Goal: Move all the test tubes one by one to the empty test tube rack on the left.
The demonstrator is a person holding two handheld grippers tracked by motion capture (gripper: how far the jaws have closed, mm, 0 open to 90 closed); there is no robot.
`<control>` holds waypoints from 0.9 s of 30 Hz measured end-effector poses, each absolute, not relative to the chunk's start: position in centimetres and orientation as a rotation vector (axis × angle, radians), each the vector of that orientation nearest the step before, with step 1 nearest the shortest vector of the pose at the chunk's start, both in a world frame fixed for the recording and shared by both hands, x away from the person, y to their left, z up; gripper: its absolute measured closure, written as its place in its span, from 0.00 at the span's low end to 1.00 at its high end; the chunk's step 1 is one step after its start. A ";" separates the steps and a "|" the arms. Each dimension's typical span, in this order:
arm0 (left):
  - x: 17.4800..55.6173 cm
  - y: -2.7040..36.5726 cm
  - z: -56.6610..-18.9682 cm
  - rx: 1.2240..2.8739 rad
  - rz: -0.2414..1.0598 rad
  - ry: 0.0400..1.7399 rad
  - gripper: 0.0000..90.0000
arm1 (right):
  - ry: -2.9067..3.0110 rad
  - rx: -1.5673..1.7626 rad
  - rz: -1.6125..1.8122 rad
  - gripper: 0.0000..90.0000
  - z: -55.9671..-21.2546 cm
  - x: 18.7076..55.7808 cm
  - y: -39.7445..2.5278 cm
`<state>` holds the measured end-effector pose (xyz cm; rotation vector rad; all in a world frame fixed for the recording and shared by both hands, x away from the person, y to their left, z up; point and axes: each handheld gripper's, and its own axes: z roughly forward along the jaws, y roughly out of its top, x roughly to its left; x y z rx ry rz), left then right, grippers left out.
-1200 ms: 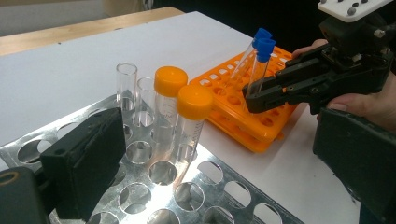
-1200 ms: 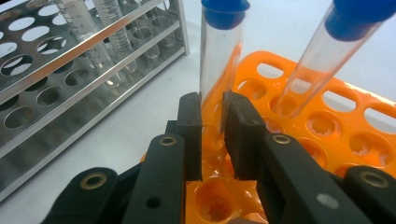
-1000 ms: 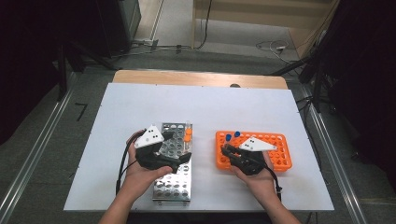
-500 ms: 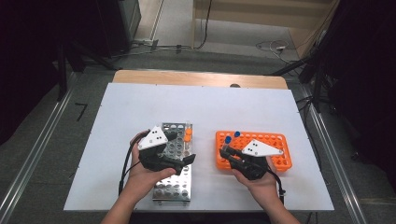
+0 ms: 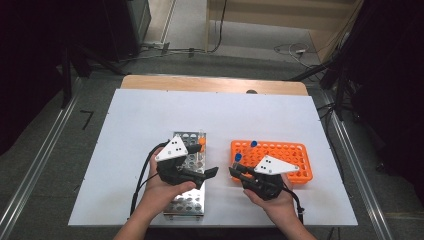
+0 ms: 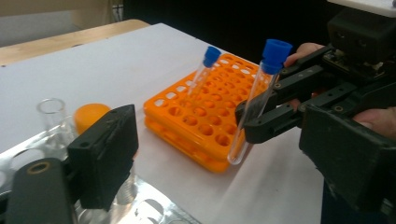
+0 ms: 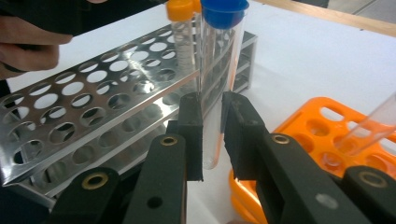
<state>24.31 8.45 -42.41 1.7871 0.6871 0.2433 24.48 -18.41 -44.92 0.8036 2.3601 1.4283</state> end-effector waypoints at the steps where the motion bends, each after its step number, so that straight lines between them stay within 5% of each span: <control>1: 24.2 8.3 -42.4 1.791 0.244 0.674 0.19 | 2.366 0.797 1.430 0.83 -44.9 24.4 -18.3; 9: 23.6 7.4 -42.2 1.779 0.198 0.567 0.52 | 2.411 0.736 1.451 0.83 -44.9 23.5 -17.2; 27: 23.2 6.2 -42.5 1.811 0.196 0.494 0.80 | 2.469 0.655 1.486 0.83 -44.8 22.8 -16.3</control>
